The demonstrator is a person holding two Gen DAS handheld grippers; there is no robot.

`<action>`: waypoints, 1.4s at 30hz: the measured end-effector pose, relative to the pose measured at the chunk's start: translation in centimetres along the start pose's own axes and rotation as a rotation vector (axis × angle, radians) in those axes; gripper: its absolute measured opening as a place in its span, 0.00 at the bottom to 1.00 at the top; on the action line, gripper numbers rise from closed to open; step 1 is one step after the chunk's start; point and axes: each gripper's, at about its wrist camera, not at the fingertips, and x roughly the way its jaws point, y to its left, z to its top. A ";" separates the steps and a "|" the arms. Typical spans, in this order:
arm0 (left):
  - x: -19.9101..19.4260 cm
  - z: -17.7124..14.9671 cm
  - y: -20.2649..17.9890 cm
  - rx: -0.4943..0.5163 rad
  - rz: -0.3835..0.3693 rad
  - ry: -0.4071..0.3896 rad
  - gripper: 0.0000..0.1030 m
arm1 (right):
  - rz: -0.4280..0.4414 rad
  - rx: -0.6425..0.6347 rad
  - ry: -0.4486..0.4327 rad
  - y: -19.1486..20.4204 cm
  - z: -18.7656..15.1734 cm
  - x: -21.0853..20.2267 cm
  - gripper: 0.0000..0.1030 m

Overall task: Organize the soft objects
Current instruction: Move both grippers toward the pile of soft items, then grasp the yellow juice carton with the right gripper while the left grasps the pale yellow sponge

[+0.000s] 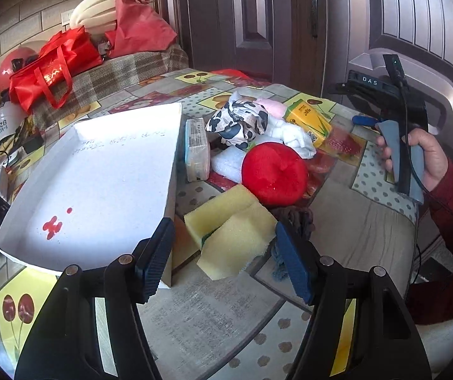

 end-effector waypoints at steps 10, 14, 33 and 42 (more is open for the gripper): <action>1.2 -0.1 -0.6 0.018 -0.010 0.039 0.65 | 0.046 -0.551 0.039 7.5 -1.2 0.6 1.00; 1.8 0.3 -0.6 0.035 0.025 0.063 0.65 | 0.034 -0.592 0.120 8.4 -1.9 2.1 1.00; 3.0 -0.1 -1.8 0.084 0.089 0.110 0.45 | 0.033 -0.612 0.222 9.0 -2.6 4.7 0.50; 1.5 -0.2 -1.6 0.073 0.166 0.036 0.43 | 0.064 -0.536 0.001 8.4 -1.6 1.0 0.50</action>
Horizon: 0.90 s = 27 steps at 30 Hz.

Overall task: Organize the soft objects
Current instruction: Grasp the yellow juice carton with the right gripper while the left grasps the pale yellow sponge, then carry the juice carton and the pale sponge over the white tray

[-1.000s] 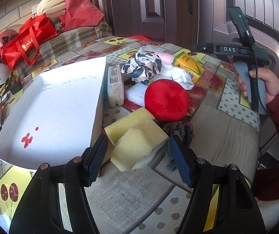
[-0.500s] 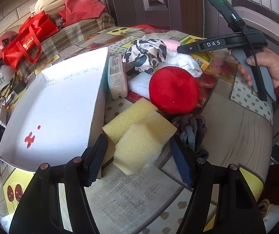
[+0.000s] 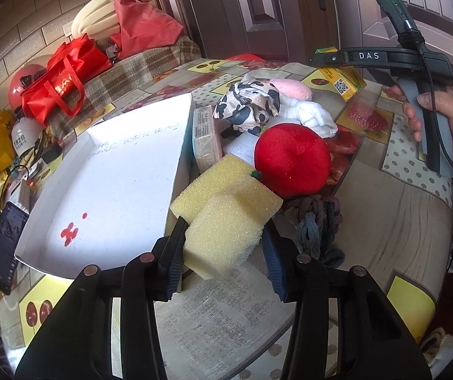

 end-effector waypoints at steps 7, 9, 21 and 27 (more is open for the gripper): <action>-1.3 -0.1 0.3 -0.014 0.067 -0.068 0.43 | 0.010 0.027 -0.134 0.8 -0.3 -2.2 0.50; -1.8 -0.2 0.4 -0.020 0.084 -0.094 0.43 | 0.026 0.037 -0.149 1.2 -0.4 -2.5 0.50; -6.0 -1.9 4.8 -0.270 0.108 -0.313 0.44 | 0.166 0.002 -0.199 6.1 -1.8 -3.7 0.50; -5.2 -1.4 4.2 -0.229 0.073 -0.284 0.43 | 0.196 -0.032 -0.193 7.8 -2.1 -3.6 0.50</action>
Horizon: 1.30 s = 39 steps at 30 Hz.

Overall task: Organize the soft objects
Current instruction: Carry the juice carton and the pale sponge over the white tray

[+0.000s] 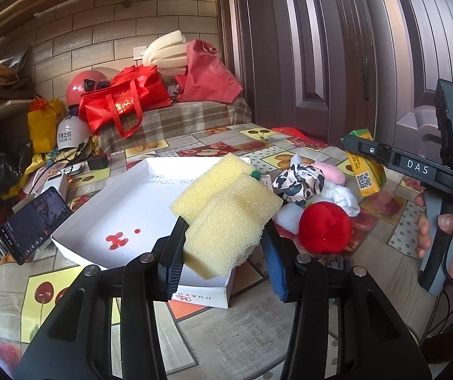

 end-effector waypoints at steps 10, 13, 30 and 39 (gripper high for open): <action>3.1 -0.3 -5.5 0.215 -0.204 0.178 0.47 | -0.019 0.071 0.006 -1.1 -0.1 -0.1 0.51; 2.9 -0.1 -4.9 0.184 -0.203 0.162 0.51 | -0.017 0.061 0.008 -1.0 -0.1 0.0 0.52; 1.8 -1.6 -4.0 0.184 -0.185 0.216 0.84 | -0.008 0.078 0.020 -1.3 -0.2 0.0 0.52; 3.0 -2.4 -5.4 0.244 -0.238 0.291 0.54 | -0.006 0.086 0.020 -1.3 -0.2 0.0 0.52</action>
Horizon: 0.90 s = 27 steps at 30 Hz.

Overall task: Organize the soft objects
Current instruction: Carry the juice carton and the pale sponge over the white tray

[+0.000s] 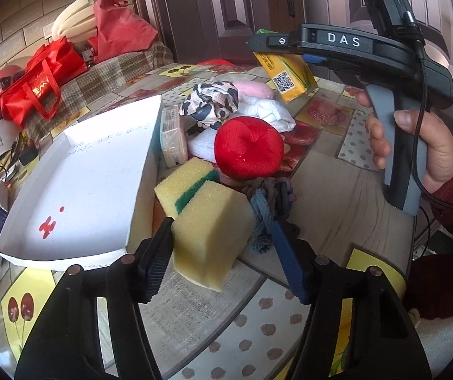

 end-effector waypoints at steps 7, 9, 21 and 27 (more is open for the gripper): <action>0.2 -0.3 -0.6 0.019 -0.005 0.018 0.41 | 0.005 0.009 0.002 0.4 0.1 -0.1 0.52; 0.2 -0.2 -1.0 0.041 -0.019 0.015 0.41 | 0.005 0.010 0.001 0.4 0.1 -0.1 0.52; -4.1 -0.4 2.1 -0.107 0.073 -0.220 0.24 | 0.014 -0.016 -0.066 0.9 -0.1 -1.2 0.51; -5.8 -0.7 5.5 -0.259 0.232 -0.348 0.24 | 0.033 -0.047 -0.078 2.3 -0.3 -1.2 0.50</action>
